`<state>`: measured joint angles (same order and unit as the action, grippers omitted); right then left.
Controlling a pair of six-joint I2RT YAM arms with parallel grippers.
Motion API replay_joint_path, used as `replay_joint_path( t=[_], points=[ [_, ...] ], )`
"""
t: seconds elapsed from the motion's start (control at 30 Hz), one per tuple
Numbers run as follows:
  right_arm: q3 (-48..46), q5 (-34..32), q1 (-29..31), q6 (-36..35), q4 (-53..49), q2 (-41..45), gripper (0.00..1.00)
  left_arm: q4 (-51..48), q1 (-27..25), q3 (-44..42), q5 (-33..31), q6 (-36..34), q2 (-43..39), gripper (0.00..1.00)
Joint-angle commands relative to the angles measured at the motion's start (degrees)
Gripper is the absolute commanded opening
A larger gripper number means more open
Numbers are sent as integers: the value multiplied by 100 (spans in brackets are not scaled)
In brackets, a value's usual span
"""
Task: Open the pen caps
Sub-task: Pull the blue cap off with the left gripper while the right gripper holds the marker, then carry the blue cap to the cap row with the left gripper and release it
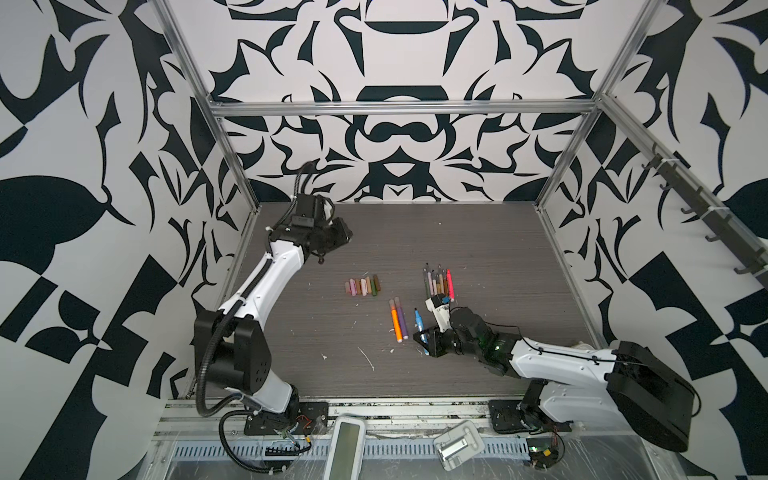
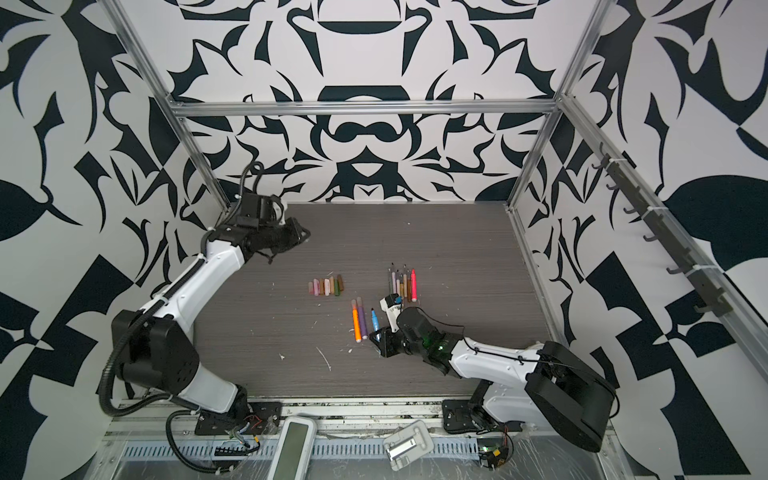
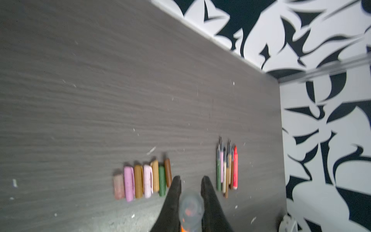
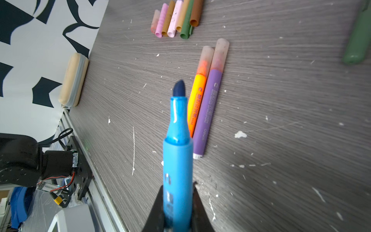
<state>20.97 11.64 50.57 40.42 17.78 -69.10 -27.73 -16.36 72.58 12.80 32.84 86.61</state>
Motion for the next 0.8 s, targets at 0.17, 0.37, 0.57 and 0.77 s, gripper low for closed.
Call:
replay_joint_path(
  t=[0.17, 0.37, 0.57, 0.77],
  points=[
    [-111, -74, 9, 57, 43, 283, 0, 459, 358, -1917, -737, -146, -538, 0],
    [-94, -74, 7, 56, 24, 252, 0, 595, 520, -1938, -352, -313, 232, 0],
    [-67, -72, 1, 63, 6, 204, 0, 905, 856, -1861, 440, -357, 951, 1],
    [-42, -70, -4, 72, -16, 172, 0, 1129, 977, -1852, 797, -219, 1152, 12]
  ],
)
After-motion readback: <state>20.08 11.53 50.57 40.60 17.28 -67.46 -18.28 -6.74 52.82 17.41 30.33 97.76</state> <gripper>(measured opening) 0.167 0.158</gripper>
